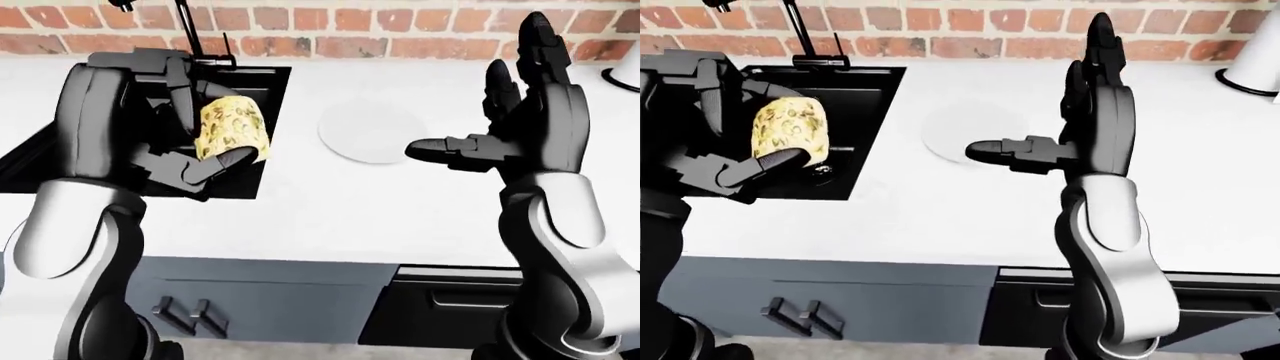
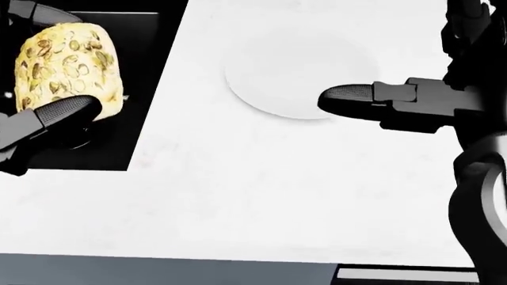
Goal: Place the pastries on the plates.
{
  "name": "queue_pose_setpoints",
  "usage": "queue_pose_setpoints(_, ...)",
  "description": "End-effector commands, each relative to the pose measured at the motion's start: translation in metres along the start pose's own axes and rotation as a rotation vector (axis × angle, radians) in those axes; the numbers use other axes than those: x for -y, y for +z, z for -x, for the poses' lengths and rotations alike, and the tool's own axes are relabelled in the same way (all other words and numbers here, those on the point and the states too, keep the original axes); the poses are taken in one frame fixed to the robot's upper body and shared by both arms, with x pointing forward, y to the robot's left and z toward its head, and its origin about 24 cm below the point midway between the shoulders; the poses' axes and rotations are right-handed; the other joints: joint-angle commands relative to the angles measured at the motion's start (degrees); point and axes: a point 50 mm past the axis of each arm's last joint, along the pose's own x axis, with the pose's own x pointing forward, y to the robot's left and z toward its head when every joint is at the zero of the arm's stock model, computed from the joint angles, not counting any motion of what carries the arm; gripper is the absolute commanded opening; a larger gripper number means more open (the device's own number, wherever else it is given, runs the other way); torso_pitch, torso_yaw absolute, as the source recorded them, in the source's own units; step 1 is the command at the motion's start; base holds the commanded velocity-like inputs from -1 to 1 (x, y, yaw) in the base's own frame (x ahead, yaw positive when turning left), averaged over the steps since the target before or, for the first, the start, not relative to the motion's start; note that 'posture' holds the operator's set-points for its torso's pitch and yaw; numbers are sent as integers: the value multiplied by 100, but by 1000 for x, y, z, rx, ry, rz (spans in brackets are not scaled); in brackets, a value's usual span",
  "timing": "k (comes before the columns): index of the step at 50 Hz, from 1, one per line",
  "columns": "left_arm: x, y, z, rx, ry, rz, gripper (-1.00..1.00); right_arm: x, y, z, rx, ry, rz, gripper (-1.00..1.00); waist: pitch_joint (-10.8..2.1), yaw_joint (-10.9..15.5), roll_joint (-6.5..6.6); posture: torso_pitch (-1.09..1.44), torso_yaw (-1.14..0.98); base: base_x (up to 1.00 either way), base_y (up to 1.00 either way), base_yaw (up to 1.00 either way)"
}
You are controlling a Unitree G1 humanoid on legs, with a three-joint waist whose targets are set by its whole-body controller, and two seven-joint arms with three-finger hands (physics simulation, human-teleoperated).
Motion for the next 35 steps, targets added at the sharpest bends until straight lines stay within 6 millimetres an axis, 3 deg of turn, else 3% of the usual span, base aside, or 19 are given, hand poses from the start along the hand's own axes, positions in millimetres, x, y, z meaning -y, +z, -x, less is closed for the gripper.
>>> queue_pose_setpoints(1, 0, 11, 1, 73, 0, -12, -100, 3, 11, 1, 67, -17, 3, 100, -145, -21, 28, 5, 0, 0, 0, 0)
queue_pose_setpoints(5, 1, 11, 0, 71, 2, -11, -100, 4, 11, 3, 62, -24, 14, 100, -186, -27, -42, 5, 0, 0, 0, 0)
queue_pose_setpoints(6, 1, 11, 1, 72, 2, -12, -100, 4, 11, 4, 65, -18, 2, 100, -321, -31, -22, 5, 0, 22, 0, 0)
queue_pose_setpoints(7, 1, 11, 1, 71, 3, -11, -100, 4, 11, 4, 65, -19, 3, 100, -147, -19, -8, 5, 0, 26, 0, 0)
queue_pose_setpoints(8, 1, 10, 1, 71, 2, -11, -100, 4, 11, 4, 65, -17, 6, 100, -64, -27, 14, 5, 0, 26, 0, 0)
queue_pose_setpoints(13, 1, 10, 0, 71, 3, -10, -100, 4, 11, 3, 65, -29, -12, 100, -45, -80, 172, 5, 0, 21, 0, 0)
queue_pose_setpoints(14, 1, 10, 0, 71, 3, -9, -100, 4, 11, 3, 68, -28, 3, 100, -202, -110, 210, 5, 0, 0, 0, 0)
queue_pose_setpoints(15, 1, 9, 1, 71, 2, -10, -100, 3, 11, 3, 71, -23, 5, 100, -237, -149, 168, 5, 0, 0, 0, 0)
queue_pose_setpoints(16, 1, 9, 1, 71, 3, -10, -100, 3, 11, 2, 70, -22, 2, 100, -189, -144, 128, 5, 0, 0, 0, 0)
queue_pose_setpoints(22, 1, 11, 1, 73, 2, -10, -100, 3, 12, 3, 72, -23, 3, 100, -138, -136, 157, 5, 0, 0, 0, 0)
queue_pose_setpoints(25, 1, 12, 0, 76, 2, -11, -100, 4, 13, 1, 75, -26, 5, 100, -43, -75, -46, 5, 0, 0, 0, 0)
queue_pose_setpoints(29, 0, 13, 0, 79, 0, -9, -100, 3, 14, -1, 80, -25, 10, 100, -148, -62, 21, 5, 0, 0, 0, 0)
queue_pose_setpoints(35, 2, 14, -3, 81, -6, -10, -100, 5, 10, 3, 70, -22, -41, 100, -138, -85, 35, 5, 0, 0, 0, 0)
